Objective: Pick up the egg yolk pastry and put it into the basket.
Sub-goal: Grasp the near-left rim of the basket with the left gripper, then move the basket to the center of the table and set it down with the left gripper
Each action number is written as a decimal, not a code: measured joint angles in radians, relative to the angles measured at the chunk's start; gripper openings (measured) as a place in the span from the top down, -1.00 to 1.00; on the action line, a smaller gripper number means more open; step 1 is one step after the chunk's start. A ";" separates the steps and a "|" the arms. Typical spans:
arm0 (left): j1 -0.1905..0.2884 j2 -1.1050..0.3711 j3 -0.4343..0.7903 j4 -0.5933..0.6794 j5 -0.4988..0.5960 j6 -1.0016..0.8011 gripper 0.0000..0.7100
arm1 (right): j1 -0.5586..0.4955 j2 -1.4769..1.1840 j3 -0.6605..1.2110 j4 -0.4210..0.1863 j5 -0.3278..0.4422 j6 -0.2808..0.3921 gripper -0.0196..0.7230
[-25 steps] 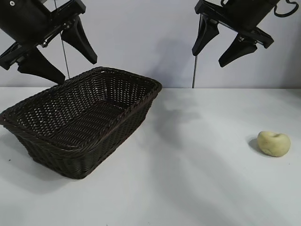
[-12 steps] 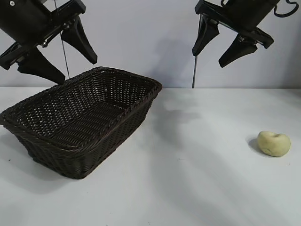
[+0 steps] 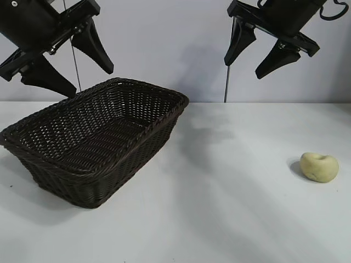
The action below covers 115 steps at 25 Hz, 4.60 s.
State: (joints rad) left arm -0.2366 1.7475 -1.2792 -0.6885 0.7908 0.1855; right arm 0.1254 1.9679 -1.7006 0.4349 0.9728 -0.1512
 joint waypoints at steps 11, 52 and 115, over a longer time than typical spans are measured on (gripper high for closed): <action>0.000 -0.092 0.000 0.049 0.117 -0.088 -0.50 | 0.000 0.000 0.000 0.001 0.014 0.000 -0.39; -0.002 -0.160 0.347 0.458 -0.171 -0.969 -0.50 | 0.000 0.000 0.000 0.003 0.067 0.000 -0.39; 0.000 0.345 -0.309 0.344 0.298 -0.134 0.71 | 0.000 0.000 0.000 -0.009 0.113 0.000 -0.39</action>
State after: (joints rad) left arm -0.2368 2.0929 -1.5884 -0.3444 1.0887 0.0514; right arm 0.1254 1.9679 -1.7006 0.4263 1.0858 -0.1512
